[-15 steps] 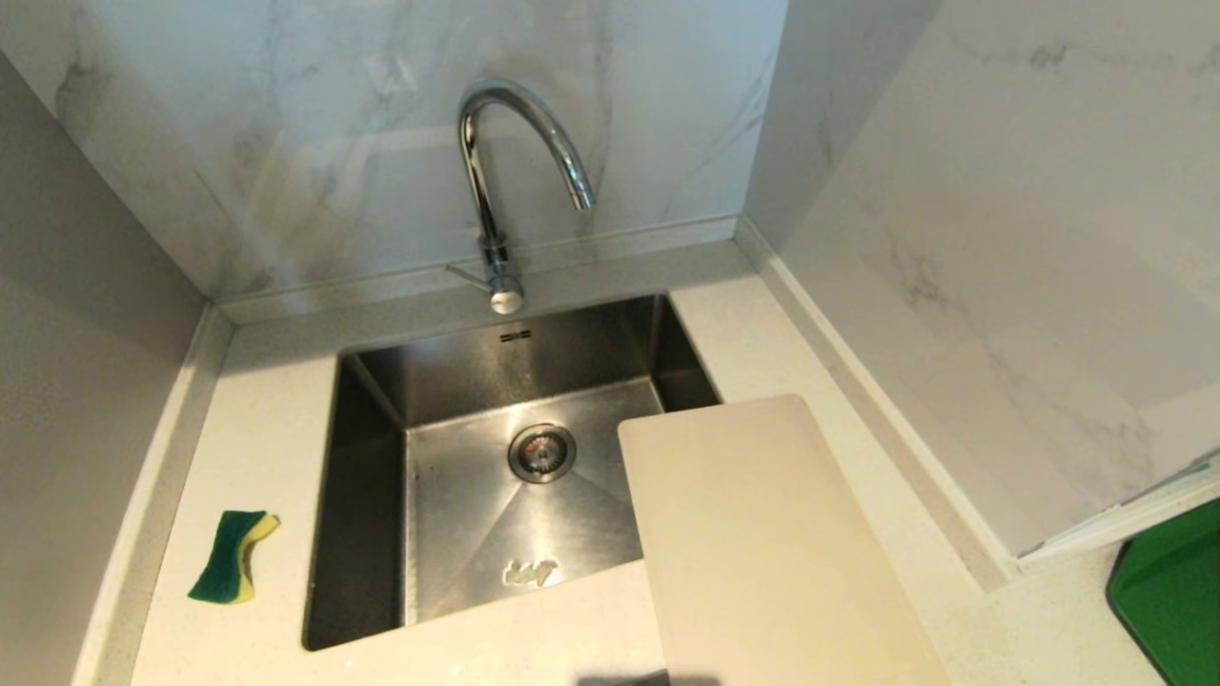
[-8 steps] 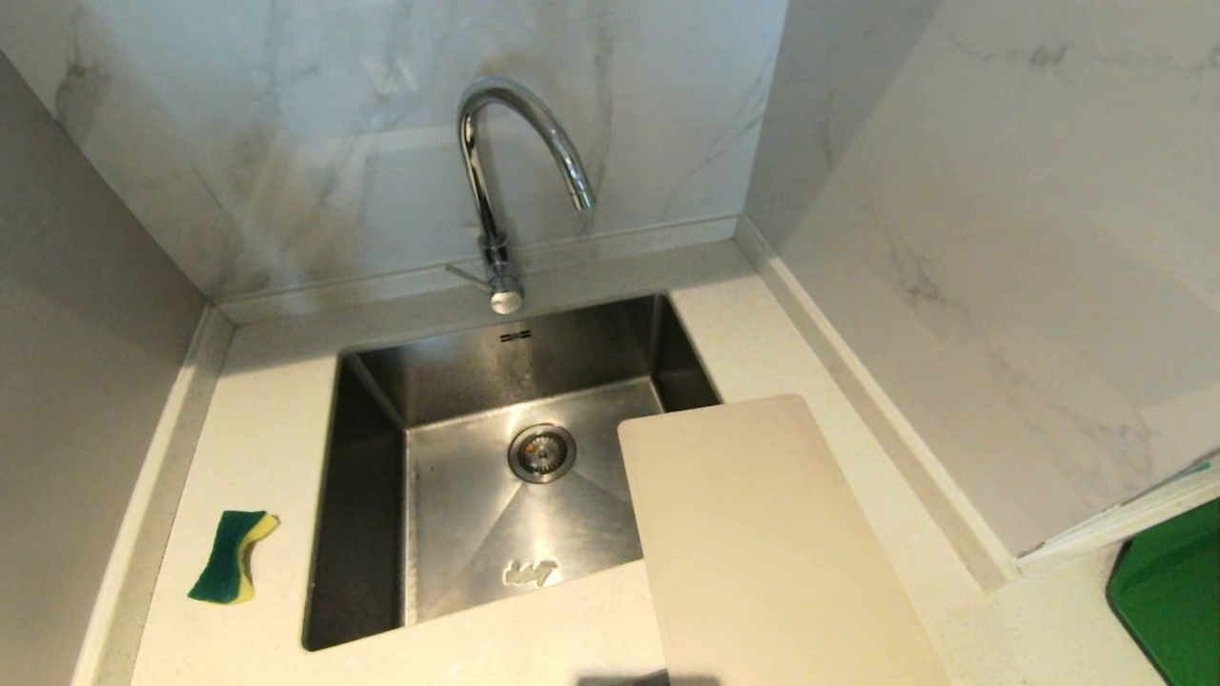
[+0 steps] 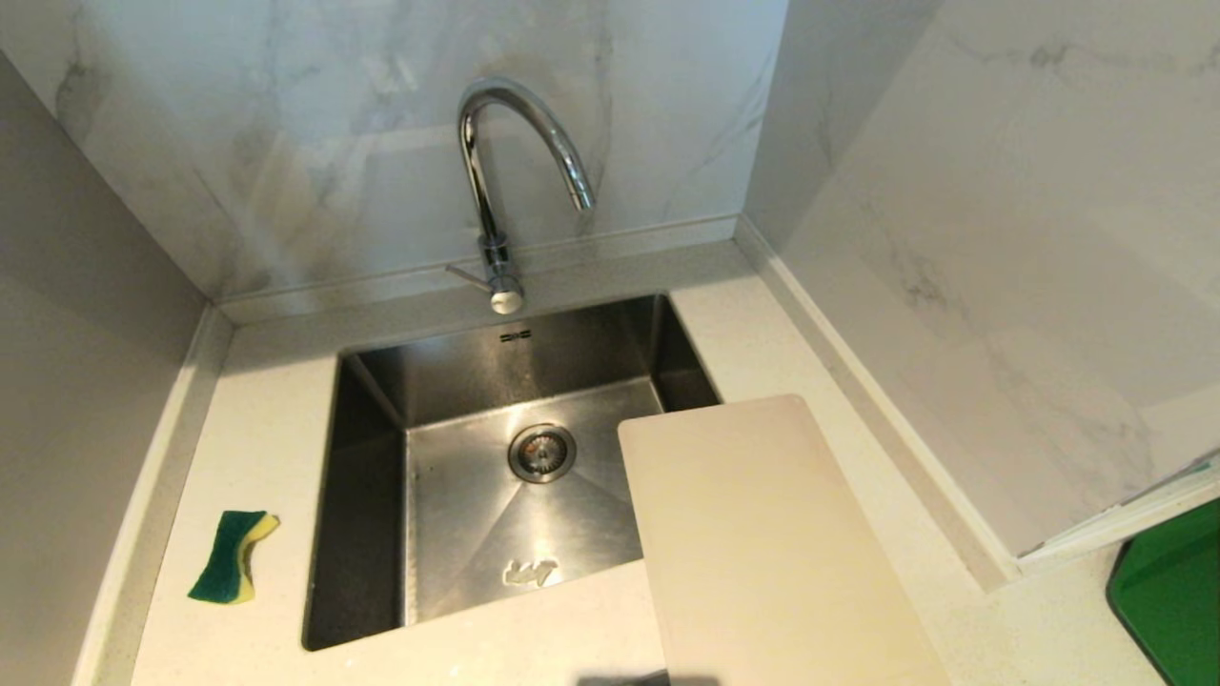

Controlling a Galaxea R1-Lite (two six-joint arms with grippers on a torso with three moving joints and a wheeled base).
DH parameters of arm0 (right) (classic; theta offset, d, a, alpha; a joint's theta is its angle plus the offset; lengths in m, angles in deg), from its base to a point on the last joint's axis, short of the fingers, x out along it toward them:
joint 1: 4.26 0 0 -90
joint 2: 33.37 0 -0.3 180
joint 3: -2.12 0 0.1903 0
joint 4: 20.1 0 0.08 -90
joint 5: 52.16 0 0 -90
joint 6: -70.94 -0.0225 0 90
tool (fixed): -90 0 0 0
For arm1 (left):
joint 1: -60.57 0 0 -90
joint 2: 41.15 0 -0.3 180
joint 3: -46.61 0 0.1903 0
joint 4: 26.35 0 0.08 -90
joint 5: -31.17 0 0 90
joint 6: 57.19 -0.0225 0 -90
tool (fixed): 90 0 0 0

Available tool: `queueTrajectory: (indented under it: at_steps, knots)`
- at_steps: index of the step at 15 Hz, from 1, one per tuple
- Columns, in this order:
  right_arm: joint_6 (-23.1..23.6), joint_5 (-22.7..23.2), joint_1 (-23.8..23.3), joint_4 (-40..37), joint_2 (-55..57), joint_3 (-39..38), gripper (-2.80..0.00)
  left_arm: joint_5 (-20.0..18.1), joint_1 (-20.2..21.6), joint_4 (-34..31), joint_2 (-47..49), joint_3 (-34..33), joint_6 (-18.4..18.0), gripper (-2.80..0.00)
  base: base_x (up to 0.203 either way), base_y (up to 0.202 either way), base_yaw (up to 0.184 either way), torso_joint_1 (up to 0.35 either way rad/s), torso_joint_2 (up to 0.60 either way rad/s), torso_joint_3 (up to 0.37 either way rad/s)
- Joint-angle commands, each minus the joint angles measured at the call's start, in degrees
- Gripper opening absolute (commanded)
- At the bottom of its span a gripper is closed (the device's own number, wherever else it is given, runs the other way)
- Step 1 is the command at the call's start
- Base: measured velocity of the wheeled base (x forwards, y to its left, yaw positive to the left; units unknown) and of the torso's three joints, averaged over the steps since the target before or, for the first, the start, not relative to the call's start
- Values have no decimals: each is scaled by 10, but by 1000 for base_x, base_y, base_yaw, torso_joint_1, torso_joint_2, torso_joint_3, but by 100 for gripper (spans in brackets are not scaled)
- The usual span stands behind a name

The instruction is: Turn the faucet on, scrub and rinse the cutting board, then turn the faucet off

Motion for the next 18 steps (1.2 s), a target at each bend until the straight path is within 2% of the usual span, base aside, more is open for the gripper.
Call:
queueTrajectory:
  at_steps: [1, 18]
  knots:
    - [0, 0, 0, 0, 1, 0, -280, 0, 0, 0, 1, -1, 0, -280, 0, 0, 0, 0, 0, 0]
    - [-2, -1, 0, 0, 1, 0, -280, 2, 0, 0, 1, -1, 7, -280, 0, 0, 0, 0, 0, 0]
